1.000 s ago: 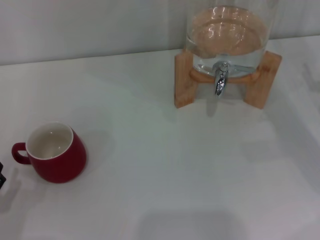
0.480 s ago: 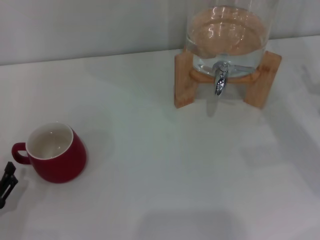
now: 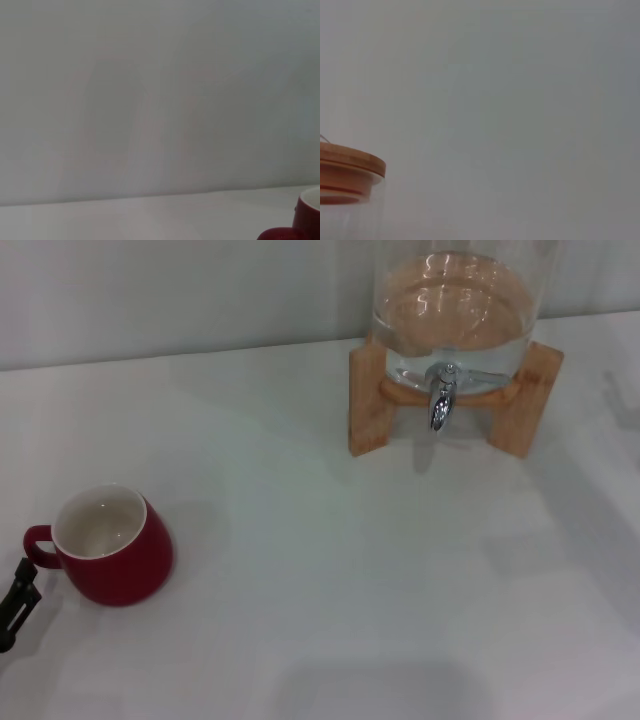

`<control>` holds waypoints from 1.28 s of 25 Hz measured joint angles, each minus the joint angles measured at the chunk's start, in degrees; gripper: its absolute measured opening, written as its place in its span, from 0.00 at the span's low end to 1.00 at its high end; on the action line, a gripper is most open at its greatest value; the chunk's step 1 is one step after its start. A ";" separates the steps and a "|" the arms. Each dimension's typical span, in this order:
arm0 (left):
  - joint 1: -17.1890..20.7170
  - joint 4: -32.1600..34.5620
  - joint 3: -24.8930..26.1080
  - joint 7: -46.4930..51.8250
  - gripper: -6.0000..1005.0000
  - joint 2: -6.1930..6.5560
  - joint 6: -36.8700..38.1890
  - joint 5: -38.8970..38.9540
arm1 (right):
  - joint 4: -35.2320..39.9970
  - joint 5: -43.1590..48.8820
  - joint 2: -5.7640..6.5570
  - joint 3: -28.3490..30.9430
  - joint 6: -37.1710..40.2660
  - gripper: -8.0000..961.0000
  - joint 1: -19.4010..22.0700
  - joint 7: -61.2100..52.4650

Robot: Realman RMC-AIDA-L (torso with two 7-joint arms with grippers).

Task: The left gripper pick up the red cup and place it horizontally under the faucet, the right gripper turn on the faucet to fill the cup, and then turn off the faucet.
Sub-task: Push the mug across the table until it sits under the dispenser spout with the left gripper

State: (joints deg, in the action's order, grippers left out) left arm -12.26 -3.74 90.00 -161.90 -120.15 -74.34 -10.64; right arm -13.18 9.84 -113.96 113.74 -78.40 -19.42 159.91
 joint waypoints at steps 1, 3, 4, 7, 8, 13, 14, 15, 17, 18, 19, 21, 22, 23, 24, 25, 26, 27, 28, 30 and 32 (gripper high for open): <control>-0.04 -0.01 0.00 0.00 0.88 0.00 0.00 0.00 | 0.00 0.00 -0.01 -0.02 0.00 0.63 0.00 0.00; -0.14 -0.02 0.00 0.00 0.88 0.00 0.19 0.00 | 0.00 0.00 -0.02 -0.11 0.00 0.63 0.00 0.00; -0.23 -0.02 0.00 0.00 0.88 0.00 0.38 0.00 | 0.00 0.00 -0.03 -0.15 0.00 0.63 0.00 0.01; -0.51 -0.04 0.00 0.00 0.88 0.02 0.80 0.00 | 0.00 0.00 -0.03 -0.51 0.03 0.63 -0.04 0.02; -0.58 -0.04 0.00 0.00 0.88 0.05 0.84 0.00 | 0.00 0.00 -0.03 -0.60 0.05 0.63 -0.06 0.02; -1.34 -0.04 0.00 0.00 0.88 0.11 2.12 0.00 | 0.00 0.00 -0.03 -0.75 0.10 0.63 -0.13 0.04; -1.36 -0.04 0.00 0.00 0.88 0.13 2.26 0.00 | 0.00 0.00 -0.03 -0.75 0.09 0.63 -0.13 0.05; -1.40 -0.04 0.00 0.00 0.88 0.15 2.36 0.01 | 0.00 0.00 -0.03 -0.75 0.09 0.63 -0.13 0.05; -1.70 -0.05 0.00 0.00 0.88 0.17 2.64 0.01 | 0.00 0.00 -0.03 -0.74 0.09 0.63 -0.11 0.05; -1.79 -0.06 0.00 0.00 0.88 0.17 2.74 0.01 | 0.00 0.00 -0.03 -0.73 0.08 0.63 -0.08 0.05; -1.94 -0.08 0.00 0.00 0.88 0.20 3.00 0.01 | 0.01 0.00 -0.03 -0.72 0.07 0.63 -0.08 0.05; -2.32 -0.10 0.00 0.00 0.88 0.24 3.38 0.01 | 0.00 0.00 -0.03 -0.71 0.03 0.63 -0.08 0.05; -2.48 -0.11 0.00 0.00 0.88 0.25 3.57 0.01 | 0.00 0.00 -0.02 -0.71 0.02 0.63 -0.08 0.05; -2.64 -0.11 0.00 0.00 0.88 0.25 3.67 0.00 | 0.00 0.00 -0.03 -0.71 0.01 0.63 -0.07 0.05; -2.77 -0.12 0.00 0.00 0.88 0.26 3.74 -0.04 | 0.00 0.00 -0.03 -0.71 0.01 0.63 -0.08 0.05; -2.89 -0.12 0.00 0.00 0.88 0.26 3.76 -0.06 | 0.00 0.00 -0.02 -0.71 0.00 0.63 -0.08 0.05; -2.98 -0.12 0.00 0.00 0.88 0.26 3.78 -0.07 | 0.00 0.00 -0.03 -0.71 0.00 0.63 -0.09 0.05; -3.15 -0.13 0.00 0.00 0.88 0.26 3.83 -0.07 | 0.00 0.00 -0.03 -0.71 0.00 0.63 -0.09 0.05; -3.32 -0.13 0.00 0.00 0.88 0.28 3.98 -0.08 | 0.00 0.00 -0.03 -0.71 0.00 0.63 -0.09 0.05; -3.80 -0.13 0.00 0.00 0.88 0.32 4.61 -0.10 | 0.00 0.00 -0.03 -0.71 0.00 0.63 -0.12 0.05; -4.22 -0.13 0.00 0.00 0.88 0.36 5.40 -0.11 | 0.00 0.00 -0.03 -0.71 0.00 0.63 -0.20 0.05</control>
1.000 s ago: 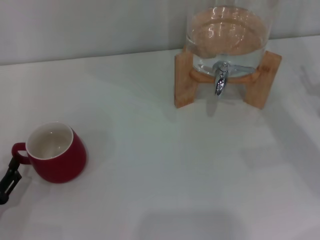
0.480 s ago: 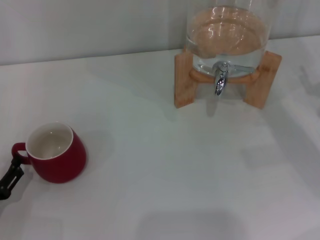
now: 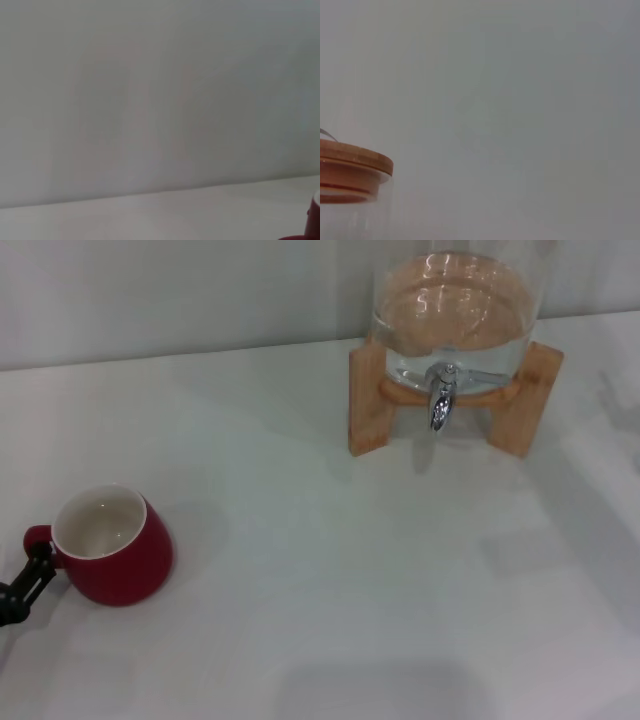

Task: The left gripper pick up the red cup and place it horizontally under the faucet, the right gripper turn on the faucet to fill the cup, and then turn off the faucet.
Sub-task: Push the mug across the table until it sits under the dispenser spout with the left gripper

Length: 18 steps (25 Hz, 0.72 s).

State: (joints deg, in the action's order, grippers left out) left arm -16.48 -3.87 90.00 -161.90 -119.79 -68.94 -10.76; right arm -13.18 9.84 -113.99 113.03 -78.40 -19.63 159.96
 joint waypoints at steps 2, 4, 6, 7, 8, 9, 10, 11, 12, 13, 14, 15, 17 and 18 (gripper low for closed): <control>-0.38 0.00 0.00 0.00 0.88 0.05 0.72 -0.02 | 0.00 0.00 0.00 0.00 0.00 0.63 -0.12 0.00; -0.70 -0.04 0.00 0.00 0.88 0.06 1.51 -0.04 | 0.00 0.00 0.00 0.00 0.00 0.63 -0.19 0.00; -0.86 -0.11 0.00 0.00 0.88 0.07 1.95 -0.05 | -0.01 0.00 0.00 0.00 0.00 0.63 -0.27 0.00; -0.88 -0.22 0.00 0.00 0.88 0.08 2.02 -0.06 | -0.01 0.00 0.00 0.00 0.00 0.63 -0.30 0.00; -0.90 -0.35 0.00 0.00 0.88 0.08 2.03 -0.06 | -0.03 0.00 0.00 0.00 0.00 0.63 -0.32 0.00; -0.91 -0.51 0.00 0.00 0.87 0.08 2.04 -0.06 | -0.02 0.00 0.00 0.00 0.00 0.63 -0.32 0.00; -0.92 -0.63 0.00 0.00 0.86 0.08 2.05 -0.06 | -0.03 0.00 0.00 0.00 0.00 0.63 -0.32 0.00; -0.92 -0.68 0.00 0.00 0.84 0.08 2.05 -0.06 | -0.03 0.00 0.00 0.00 0.00 0.63 -0.33 0.00; -0.92 -0.69 0.00 0.00 0.83 0.08 2.06 -0.08 | -0.07 0.00 0.00 0.00 0.00 0.63 -0.33 0.00; -0.92 -0.69 0.00 0.00 0.82 0.08 2.05 -0.09 | -0.10 0.00 0.00 0.00 0.00 0.63 -0.33 0.00; -0.92 -0.69 0.00 0.00 0.81 0.08 2.04 -0.09 | -0.13 0.00 0.00 0.00 0.00 0.63 -0.36 0.00; -0.92 -0.70 0.00 0.00 0.79 0.08 1.97 -0.09 | -0.13 0.00 0.00 0.00 0.00 0.63 -0.37 0.00; -0.92 -0.70 0.00 0.00 0.75 0.08 1.74 -0.09 | -0.15 0.00 0.00 0.00 0.00 0.63 -0.42 0.00; -0.92 -0.70 0.00 0.00 0.73 0.08 1.64 -0.09 | -0.15 0.00 0.00 0.00 0.00 0.63 -0.42 0.00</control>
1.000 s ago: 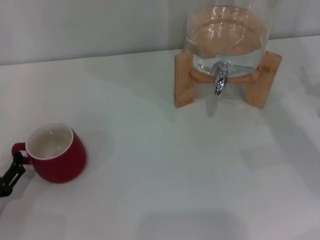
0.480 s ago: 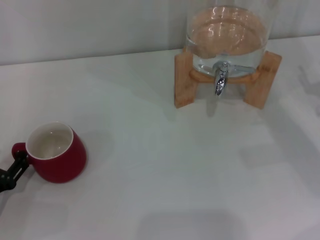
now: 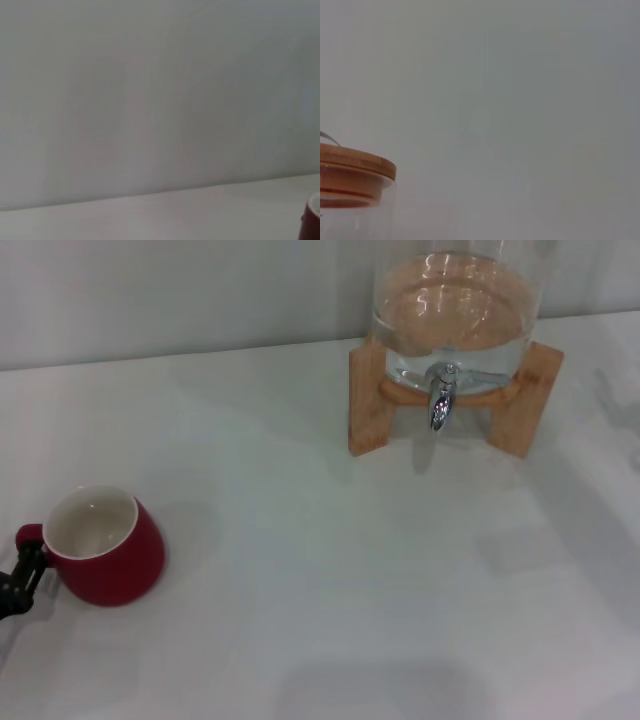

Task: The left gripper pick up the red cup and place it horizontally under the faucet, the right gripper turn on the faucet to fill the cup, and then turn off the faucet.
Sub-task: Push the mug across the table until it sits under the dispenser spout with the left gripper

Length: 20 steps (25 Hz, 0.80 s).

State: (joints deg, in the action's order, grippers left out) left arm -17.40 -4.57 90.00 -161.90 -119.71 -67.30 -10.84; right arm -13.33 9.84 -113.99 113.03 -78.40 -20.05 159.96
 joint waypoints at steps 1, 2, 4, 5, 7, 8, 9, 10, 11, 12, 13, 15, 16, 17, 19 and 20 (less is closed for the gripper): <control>0.00 -0.01 0.00 0.00 0.71 0.00 -0.02 0.00 | -0.01 0.00 0.00 0.00 0.00 0.63 0.00 0.00; 0.00 -0.03 0.00 0.00 0.69 0.00 -0.05 0.00 | -0.02 0.00 0.00 0.00 0.00 0.63 0.00 0.00; 0.00 -0.08 0.00 0.00 0.66 0.00 -0.10 0.00 | -0.03 0.00 0.00 0.00 0.00 0.63 0.06 0.00; 0.00 -0.08 0.00 0.00 0.64 0.00 -0.11 0.00 | -0.03 0.00 0.00 0.00 0.00 0.63 0.09 0.00; 0.06 -0.08 0.00 0.00 0.57 -0.01 -0.13 0.00 | -0.03 0.00 0.00 0.00 0.00 0.63 0.18 0.00; 0.13 -0.09 0.00 0.00 0.53 -0.02 -0.16 0.01 | -0.03 0.00 0.00 0.00 0.00 0.63 0.24 -0.01; 0.22 -0.09 0.00 0.01 0.48 -0.04 -0.20 0.01 | -0.03 0.00 0.00 0.00 0.00 0.63 0.24 -0.01; 0.30 -0.09 0.00 0.01 0.43 -0.05 -0.24 0.03 | -0.03 0.00 0.00 0.00 0.00 0.63 0.28 -0.02; 0.38 -0.09 -0.01 -0.01 0.39 -0.05 -0.27 0.03 | -0.03 0.00 0.00 0.00 -0.01 0.63 0.30 -0.04; 0.42 -0.09 -0.03 -0.01 0.35 -0.05 -0.27 0.03 | -0.03 0.00 0.00 0.00 -0.04 0.63 0.35 -0.06; 0.48 -0.08 -0.05 -0.01 0.31 -0.08 -0.30 0.04 | -0.03 0.00 0.00 0.00 -0.14 0.63 0.38 -0.07; 0.52 -0.09 -0.05 0.00 0.24 -0.11 -0.31 0.04 | -0.03 0.00 0.00 -0.03 -0.40 0.63 0.46 -0.08; 0.54 -0.09 -0.06 0.00 0.20 -0.13 -0.35 0.04 | -0.04 0.00 0.00 -0.05 -0.51 0.63 0.49 -0.10; 0.56 -0.09 -0.06 0.00 0.16 -0.15 -0.40 0.04 | -0.03 0.00 -0.01 -0.07 -0.57 0.63 0.51 -0.12; 0.57 -0.08 -0.08 0.00 0.15 -0.19 -0.68 0.04 | -0.03 0.00 -0.05 -0.09 -0.63 0.63 0.54 -0.19; 0.55 -0.17 -0.09 0.03 0.15 -0.24 -1.75 0.04 | -0.03 0.00 -0.05 -0.09 -0.68 0.63 0.54 -0.22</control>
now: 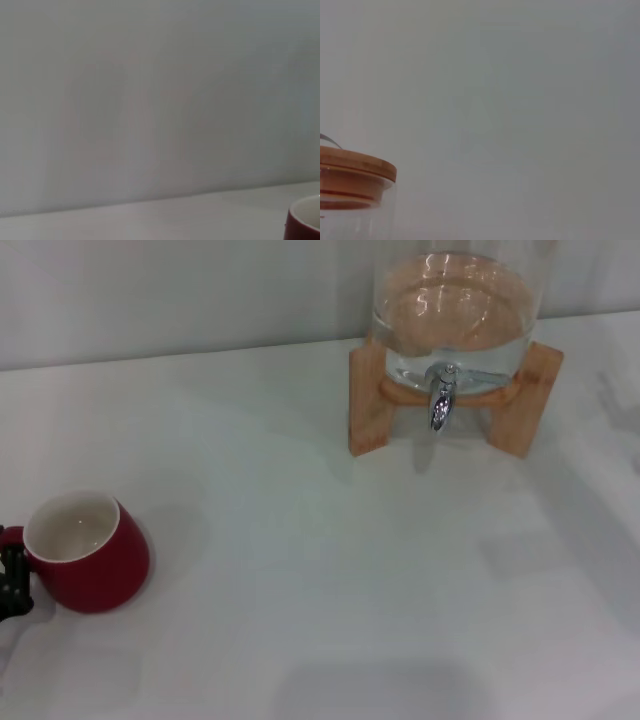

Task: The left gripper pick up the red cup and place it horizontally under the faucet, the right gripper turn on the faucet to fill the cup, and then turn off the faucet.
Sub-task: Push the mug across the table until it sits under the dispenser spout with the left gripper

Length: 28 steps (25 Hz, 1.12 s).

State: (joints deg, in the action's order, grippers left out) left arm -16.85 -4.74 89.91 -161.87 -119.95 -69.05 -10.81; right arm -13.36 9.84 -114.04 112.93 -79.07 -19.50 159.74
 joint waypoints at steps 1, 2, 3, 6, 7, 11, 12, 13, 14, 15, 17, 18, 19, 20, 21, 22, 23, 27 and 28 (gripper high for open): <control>-0.03 -0.03 -0.01 0.02 0.15 0.00 -0.21 0.00 | 0.00 0.00 -0.01 0.00 -0.03 0.63 0.00 -0.02; -0.10 -0.15 -0.05 0.08 0.15 -0.02 -0.57 0.00 | 0.00 0.00 -0.01 0.00 -0.05 0.63 0.00 -0.04; -0.16 -0.55 -0.29 0.15 0.15 -0.04 -1.00 0.00 | 0.00 0.00 -0.02 0.00 -0.09 0.63 -0.01 -0.04; -0.04 -2.95 -2.15 0.39 0.15 -0.09 -1.54 0.00 | 0.00 0.00 -0.04 0.01 -0.11 0.63 -0.12 -0.05; 0.09 -4.04 -2.94 0.43 0.15 -0.10 -1.52 -0.01 | 0.00 0.00 -0.04 0.01 -0.12 0.63 -0.18 -0.05; -0.34 -6.59 -5.50 1.10 0.15 -0.15 -0.66 0.05 | 0.00 0.00 -0.18 -0.02 -0.12 0.63 -0.59 -0.03; -0.61 -6.94 -6.12 1.39 0.15 -0.15 -0.42 0.05 | 0.00 0.00 -0.25 -0.09 -0.14 0.63 -0.67 -0.01; -0.97 -7.38 -6.89 1.98 0.15 -0.15 0.09 0.10 | 0.00 0.00 -0.29 -0.22 -0.21 0.63 -0.74 -0.01; -1.36 -8.06 -7.80 2.89 0.15 -0.11 0.81 0.12 | 0.00 0.00 -0.30 -0.34 -0.30 0.63 -0.78 -0.01; -1.70 -8.90 -8.70 3.97 0.15 -0.06 1.60 0.12 | -0.07 0.00 -0.33 -0.49 -0.43 0.63 -0.79 -0.01; -2.11 -10.37 -10.44 5.74 0.15 0.09 2.57 0.05 | -0.38 0.00 -0.41 -0.64 -0.62 0.63 -0.80 -0.03; -2.34 -11.03 -11.34 6.67 0.15 0.16 2.83 0.02 | -0.48 0.00 -0.45 -0.68 -0.66 0.63 -0.80 -0.05; -2.63 -12.08 -12.63 7.84 0.15 0.25 3.13 -0.02 | -0.55 0.00 -0.48 -0.73 -0.68 0.63 -0.80 -0.07; -2.78 -12.65 -13.30 8.48 0.15 0.32 3.31 -0.02 | -0.57 0.00 -0.49 -0.82 -0.71 0.63 -0.81 -0.09; -2.86 -13.45 -14.12 9.06 0.15 0.39 3.68 -0.02 | -0.61 0.00 -0.50 -1.04 -0.78 0.63 -0.81 -0.11; -2.97 -14.41 -15.09 9.64 0.15 0.47 4.30 -0.02 | -0.63 0.00 -0.51 -1.24 -0.86 0.63 -0.82 -0.13; -2.97 -14.41 -15.09 9.64 0.15 0.47 4.30 -0.02 | -0.65 0.00 -0.55 -1.51 -0.99 0.63 -0.83 -0.13; -3.52 -18.63 -19.60 10.90 0.15 0.60 8.39 -0.02 | -0.83 0.00 -0.56 -2.09 -1.57 0.63 -0.95 -0.10; -3.55 -19.31 -20.15 11.06 0.15 0.60 9.24 -0.02 | -0.89 0.00 -0.56 -2.15 -1.74 0.63 -0.98 -0.10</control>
State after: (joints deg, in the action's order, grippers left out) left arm -20.40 -24.05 69.76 -150.81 -119.34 -59.81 -10.83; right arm -14.25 9.84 -114.61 110.78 -80.82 -20.48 159.63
